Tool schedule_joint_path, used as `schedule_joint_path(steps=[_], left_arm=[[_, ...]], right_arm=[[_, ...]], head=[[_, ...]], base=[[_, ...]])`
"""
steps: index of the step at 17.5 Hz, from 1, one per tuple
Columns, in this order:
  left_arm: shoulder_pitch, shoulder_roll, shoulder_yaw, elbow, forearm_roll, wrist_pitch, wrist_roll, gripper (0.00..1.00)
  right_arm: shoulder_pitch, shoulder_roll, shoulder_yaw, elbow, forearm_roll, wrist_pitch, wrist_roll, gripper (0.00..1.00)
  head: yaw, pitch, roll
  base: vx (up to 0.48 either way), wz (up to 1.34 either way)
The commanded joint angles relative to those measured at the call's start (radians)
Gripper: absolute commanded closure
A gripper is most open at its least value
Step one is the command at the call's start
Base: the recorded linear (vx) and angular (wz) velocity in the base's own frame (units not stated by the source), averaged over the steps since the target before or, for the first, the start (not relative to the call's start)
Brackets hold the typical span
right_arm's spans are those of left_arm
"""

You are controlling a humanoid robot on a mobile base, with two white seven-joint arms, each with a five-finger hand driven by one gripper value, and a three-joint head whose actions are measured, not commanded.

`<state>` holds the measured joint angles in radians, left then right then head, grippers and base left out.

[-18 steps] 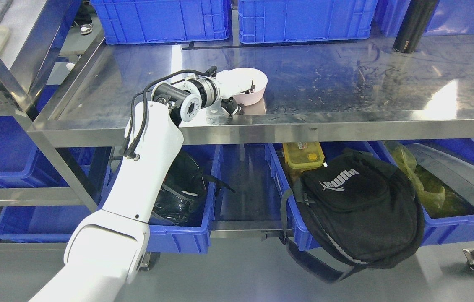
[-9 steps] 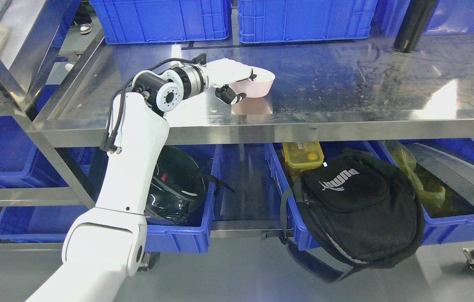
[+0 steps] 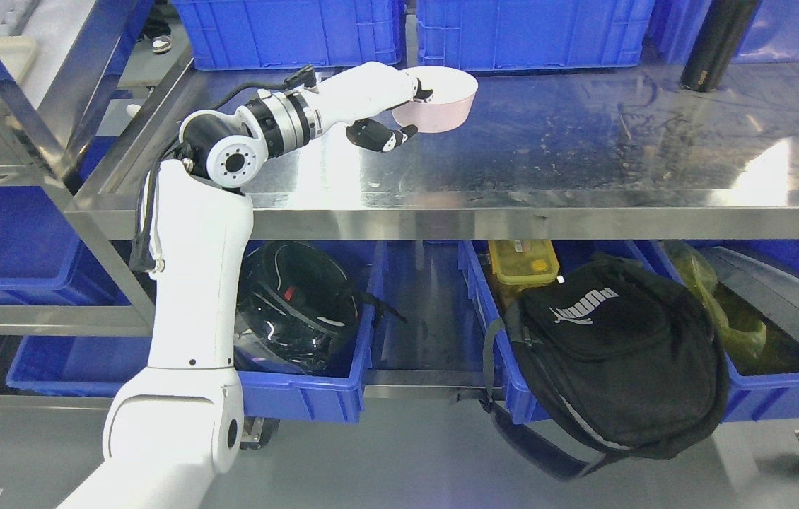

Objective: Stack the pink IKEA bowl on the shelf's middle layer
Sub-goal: 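Lift the pink bowl off the shelf with the left hand, then carry the held bowl in the left hand while driving to the other shelf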

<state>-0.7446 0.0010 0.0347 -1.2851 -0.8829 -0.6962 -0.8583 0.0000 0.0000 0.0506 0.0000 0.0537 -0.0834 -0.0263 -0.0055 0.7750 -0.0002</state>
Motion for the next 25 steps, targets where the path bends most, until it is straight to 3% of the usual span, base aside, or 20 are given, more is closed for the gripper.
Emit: schedule_joint_path(steps=[1,11,25], left_arm=[[0.16,0.016,0.105,-0.227,0.082,-0.089,0.001,1.0],[0.215,0.016,-0.004,-0.235,0.137,-0.089,0.011,0.99],[0.232,0.016,-0.018,-0.235,0.137,-0.089,0.027,0.99]], right_arm=[[0.023,-0.017,0.0,-0.018,0.0,0.001,0.0,0.0],[0.023,-0.017,0.0,-0.018,0.0,0.001,0.0,0.0],[0.023,-0.017,0.0,-0.018,0.0,0.001,0.0,0.0]], head=[[0.0,0.0,0.0],[0.0,0.0,0.0],[0.0,0.001,0.0]], base=[[-0.017,0.37],[-0.049,0.86],[0.041,1.26]])
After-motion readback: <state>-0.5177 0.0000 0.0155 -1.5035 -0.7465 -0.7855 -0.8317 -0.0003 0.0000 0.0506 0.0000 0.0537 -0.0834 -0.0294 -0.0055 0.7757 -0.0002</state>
